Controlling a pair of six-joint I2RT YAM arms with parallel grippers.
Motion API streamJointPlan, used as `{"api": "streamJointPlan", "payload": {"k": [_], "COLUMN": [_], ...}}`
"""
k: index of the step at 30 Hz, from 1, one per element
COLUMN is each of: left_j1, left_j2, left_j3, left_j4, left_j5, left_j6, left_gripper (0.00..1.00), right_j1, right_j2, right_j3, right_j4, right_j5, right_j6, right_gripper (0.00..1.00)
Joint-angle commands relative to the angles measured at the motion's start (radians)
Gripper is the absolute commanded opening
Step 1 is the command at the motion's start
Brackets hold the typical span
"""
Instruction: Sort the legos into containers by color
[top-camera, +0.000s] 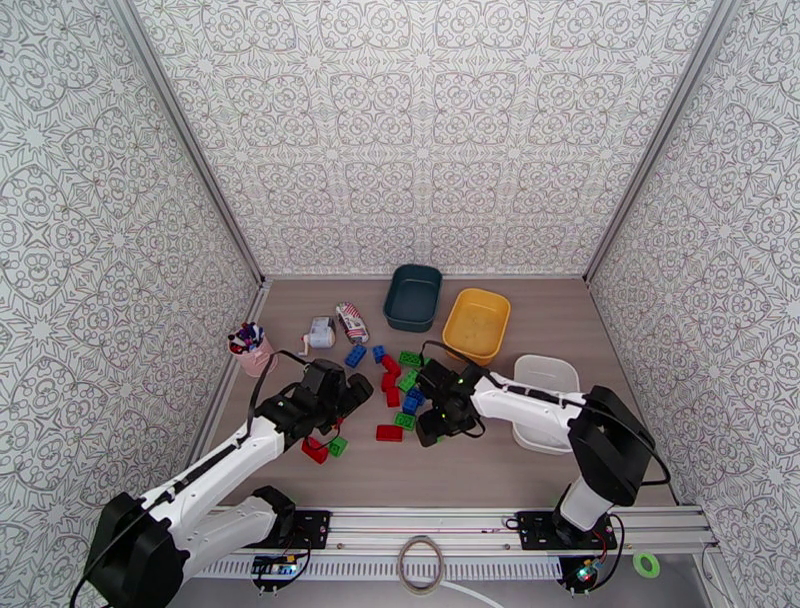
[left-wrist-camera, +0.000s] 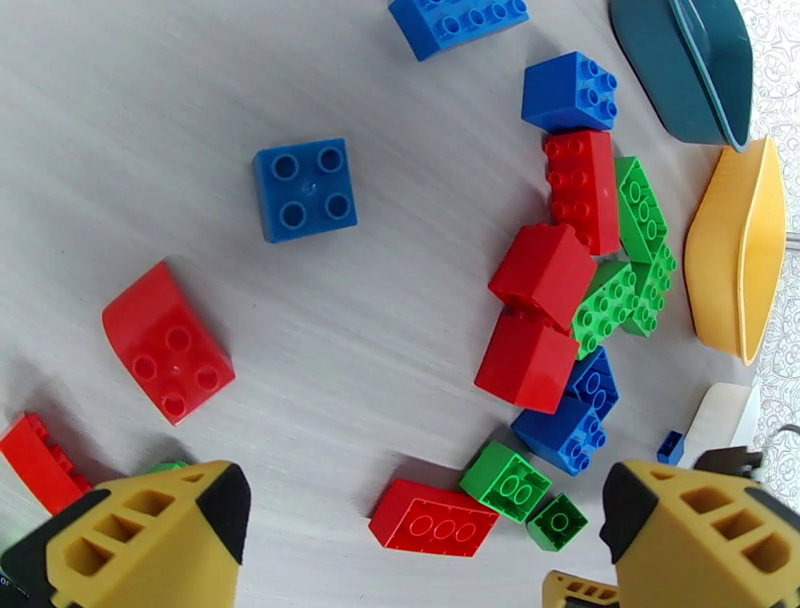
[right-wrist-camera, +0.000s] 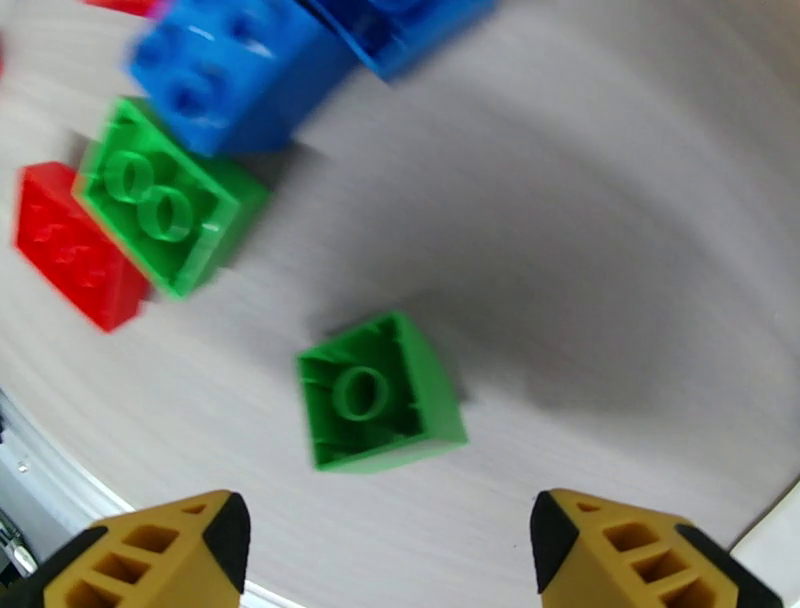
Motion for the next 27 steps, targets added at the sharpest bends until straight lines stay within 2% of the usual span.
{"api": "streamJointPlan", "payload": {"k": [1,10,19,27], "left_j1": [0.011,0.013,0.016,0.017], "left_j2": [-0.003,0.000,0.006,0.022], "left_j3": [-0.008,-0.009,-0.019,-0.013], "left_j4": [-0.025,-0.023,-0.014,0.001], "left_j5": [0.016,0.015,0.019,0.035], "left_j6": [-0.015,-0.020,-0.027,-0.026], "left_gripper": [0.99,0.98,0.98,0.98], "right_j1": [0.005,0.005,-0.002,-0.032], "right_j2": [0.030,0.099,0.155,0.172], "right_j3": [-0.014,0.031,0.113,0.138], "right_j4": [0.008,-0.012,-0.044,-0.075], "right_j5": [0.051,0.104,0.142,0.125], "right_j6": [0.025,0.035,0.024,0.021], "right_gripper": [0.78,0.66,0.70,0.61]}}
